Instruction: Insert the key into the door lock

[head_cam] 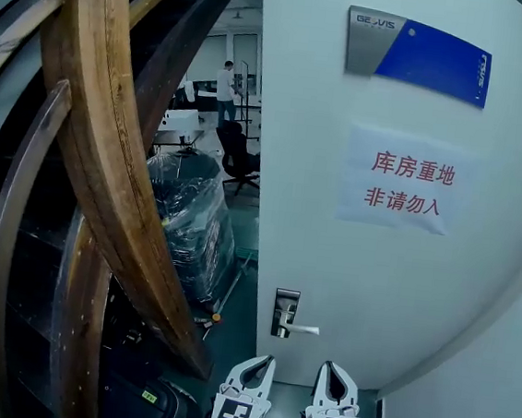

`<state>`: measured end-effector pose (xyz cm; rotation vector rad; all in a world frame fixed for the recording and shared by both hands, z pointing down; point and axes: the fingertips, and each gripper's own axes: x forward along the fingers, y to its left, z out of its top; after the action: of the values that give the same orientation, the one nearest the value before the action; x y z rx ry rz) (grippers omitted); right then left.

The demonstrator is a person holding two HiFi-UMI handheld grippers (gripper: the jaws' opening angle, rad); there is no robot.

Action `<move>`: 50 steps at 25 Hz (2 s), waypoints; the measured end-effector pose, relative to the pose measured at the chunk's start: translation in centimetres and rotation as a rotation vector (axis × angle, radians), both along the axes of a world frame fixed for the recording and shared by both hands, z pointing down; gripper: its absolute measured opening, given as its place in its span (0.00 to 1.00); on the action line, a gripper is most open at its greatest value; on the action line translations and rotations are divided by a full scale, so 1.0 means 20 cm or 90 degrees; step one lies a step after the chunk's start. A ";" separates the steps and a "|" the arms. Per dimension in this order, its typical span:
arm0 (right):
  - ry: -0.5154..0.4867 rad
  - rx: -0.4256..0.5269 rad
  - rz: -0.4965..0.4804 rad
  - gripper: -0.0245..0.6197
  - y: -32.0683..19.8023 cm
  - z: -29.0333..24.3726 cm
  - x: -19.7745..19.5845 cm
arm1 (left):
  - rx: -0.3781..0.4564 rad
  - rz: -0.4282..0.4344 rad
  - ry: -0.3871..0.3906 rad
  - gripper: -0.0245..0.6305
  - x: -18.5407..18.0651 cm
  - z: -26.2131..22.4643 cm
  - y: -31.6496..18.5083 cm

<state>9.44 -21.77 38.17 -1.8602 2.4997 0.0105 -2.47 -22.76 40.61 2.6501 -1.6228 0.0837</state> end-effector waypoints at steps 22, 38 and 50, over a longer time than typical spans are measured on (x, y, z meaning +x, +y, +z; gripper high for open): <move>-0.011 0.044 -0.037 0.05 -0.10 -0.12 -0.16 | 0.036 0.002 -0.011 0.04 -0.03 -0.11 -0.06; -0.001 0.038 -0.039 0.05 -0.11 -0.11 -0.19 | 0.032 -0.003 -0.014 0.04 -0.06 -0.08 -0.08; -0.002 0.037 -0.048 0.05 -0.09 -0.10 -0.21 | 0.031 -0.004 -0.016 0.04 -0.07 -0.08 -0.06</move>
<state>5.18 -23.59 36.21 -1.7426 2.5367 0.0789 -3.83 -23.96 39.08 2.6899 -1.6611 0.0781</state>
